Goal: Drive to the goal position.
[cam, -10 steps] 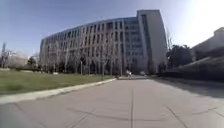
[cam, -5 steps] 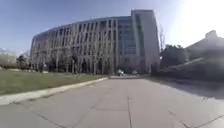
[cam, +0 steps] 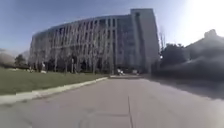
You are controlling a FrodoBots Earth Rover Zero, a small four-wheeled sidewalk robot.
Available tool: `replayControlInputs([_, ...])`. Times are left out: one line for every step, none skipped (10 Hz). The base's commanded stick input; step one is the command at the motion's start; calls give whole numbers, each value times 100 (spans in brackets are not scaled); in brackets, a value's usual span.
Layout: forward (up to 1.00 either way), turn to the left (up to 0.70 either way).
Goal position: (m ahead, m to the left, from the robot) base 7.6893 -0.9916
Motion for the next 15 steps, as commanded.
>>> replayControlInputs([100,5])
replayControlInputs([100,5])
replayControlInputs([100,5])
replayControlInputs([100,5])
replayControlInputs([100,5])
replayControlInputs([100,5])
replayControlInputs([100,5])
replayControlInputs([100,5])
replayControlInputs([100,5])
replayControlInputs([100,5])
replayControlInputs([100,5])
replayControlInputs([100,5])
replayControlInputs([100,5])
replayControlInputs([100,5])
replayControlInputs([100,5])
